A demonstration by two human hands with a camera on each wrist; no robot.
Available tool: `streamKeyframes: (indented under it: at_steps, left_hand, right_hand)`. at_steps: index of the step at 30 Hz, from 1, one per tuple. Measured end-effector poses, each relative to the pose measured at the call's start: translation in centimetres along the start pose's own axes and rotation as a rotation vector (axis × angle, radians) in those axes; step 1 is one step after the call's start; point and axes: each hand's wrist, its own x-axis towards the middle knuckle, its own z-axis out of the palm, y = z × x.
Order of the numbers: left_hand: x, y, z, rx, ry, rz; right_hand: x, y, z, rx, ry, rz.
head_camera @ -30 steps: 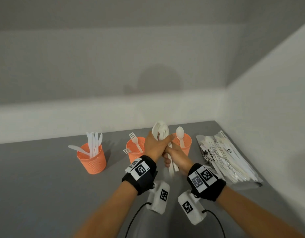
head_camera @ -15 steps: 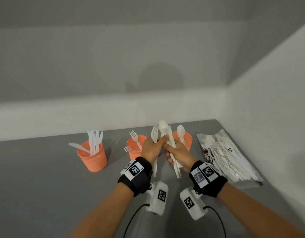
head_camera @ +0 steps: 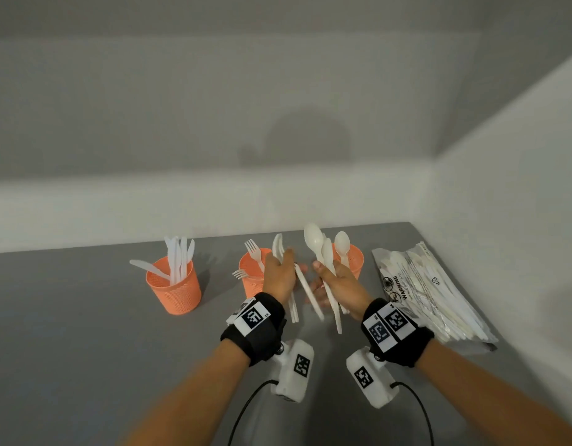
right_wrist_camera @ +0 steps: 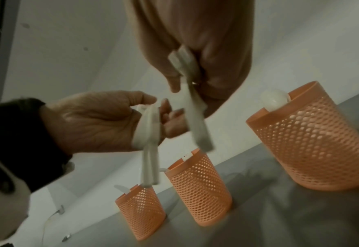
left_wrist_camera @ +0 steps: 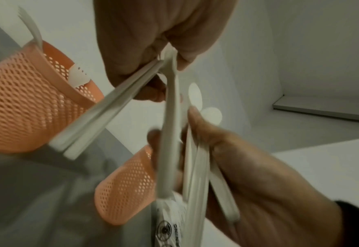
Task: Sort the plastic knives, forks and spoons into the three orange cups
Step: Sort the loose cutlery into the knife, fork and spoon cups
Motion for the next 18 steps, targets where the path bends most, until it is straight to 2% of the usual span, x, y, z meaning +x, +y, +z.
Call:
streamKeyframes:
  at_steps: [1, 4, 8, 11, 14, 18]
  left_hand:
    - [0.4, 0.2, -0.4, -0.021, 0.031, -0.001]
    - [1.9, 1.9, -2.1, -0.146, 0.084, 0.051]
    - [4.8, 5.7, -4.6, -0.178, 0.205, 0.263]
    - [6.7, 7.7, -5.6, -0.201, 0.249, 0.352]
    - [7.9, 7.4, -5.8, -0.146, 0.228, 0.397]
    - [8.3, 4.8, -5.4, -0.037, 0.219, 0.383]
  right_hand:
    - [0.5, 0.3, -0.3, -0.025, 0.048, 0.001]
    - [2.0, 0.6, -1.8, -0.098, 0.208, -0.122]
    - [4.0, -1.3, -4.2, -0.066, 0.429, -0.222]
    - [5.7, -2.5, -5.3, 0.016, 0.575, -0.286]
    - [7.0, -2.5, -5.2, 0.104, 0.668, -0.245]
    - [8.2, -1.3, -4.5, 0.181, 0.717, -0.19]
